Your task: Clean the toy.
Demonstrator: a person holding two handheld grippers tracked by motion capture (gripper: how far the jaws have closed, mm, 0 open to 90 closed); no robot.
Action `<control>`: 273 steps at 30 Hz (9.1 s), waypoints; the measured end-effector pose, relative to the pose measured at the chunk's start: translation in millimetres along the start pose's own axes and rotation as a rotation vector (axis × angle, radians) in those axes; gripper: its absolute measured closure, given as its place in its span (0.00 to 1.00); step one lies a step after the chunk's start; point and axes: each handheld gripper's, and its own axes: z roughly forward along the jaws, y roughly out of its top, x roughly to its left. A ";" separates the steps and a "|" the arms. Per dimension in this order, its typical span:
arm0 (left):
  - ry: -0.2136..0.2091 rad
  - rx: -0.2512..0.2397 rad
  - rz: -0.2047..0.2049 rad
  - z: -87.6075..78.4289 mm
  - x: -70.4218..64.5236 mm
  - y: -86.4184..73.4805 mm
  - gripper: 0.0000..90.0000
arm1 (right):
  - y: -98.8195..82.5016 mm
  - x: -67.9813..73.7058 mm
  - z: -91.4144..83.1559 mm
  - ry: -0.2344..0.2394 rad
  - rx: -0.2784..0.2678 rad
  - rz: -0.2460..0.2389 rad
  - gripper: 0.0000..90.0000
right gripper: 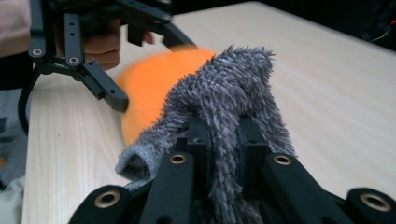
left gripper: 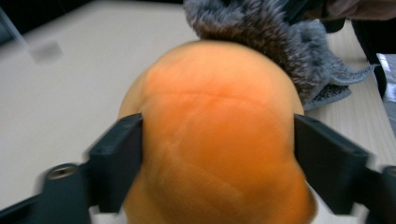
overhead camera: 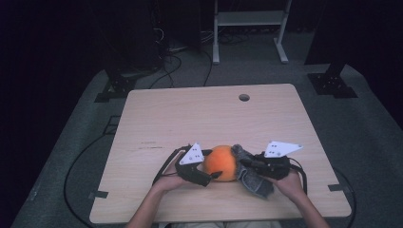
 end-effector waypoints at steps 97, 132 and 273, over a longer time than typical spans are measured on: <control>-0.027 0.033 0.028 8.3 -28.6 8.0 0.19 | 3.1 13.9 -9.3 0.109 0.012 -0.074 0.86; 0.004 0.040 0.155 11.2 -46.2 16.0 0.28 | 30.0 43.1 -1.9 0.093 0.087 -0.183 0.86; 0.024 0.073 0.193 9.8 -36.3 7.8 0.22 | 11.2 22.8 -5.1 0.083 -0.069 0.009 0.86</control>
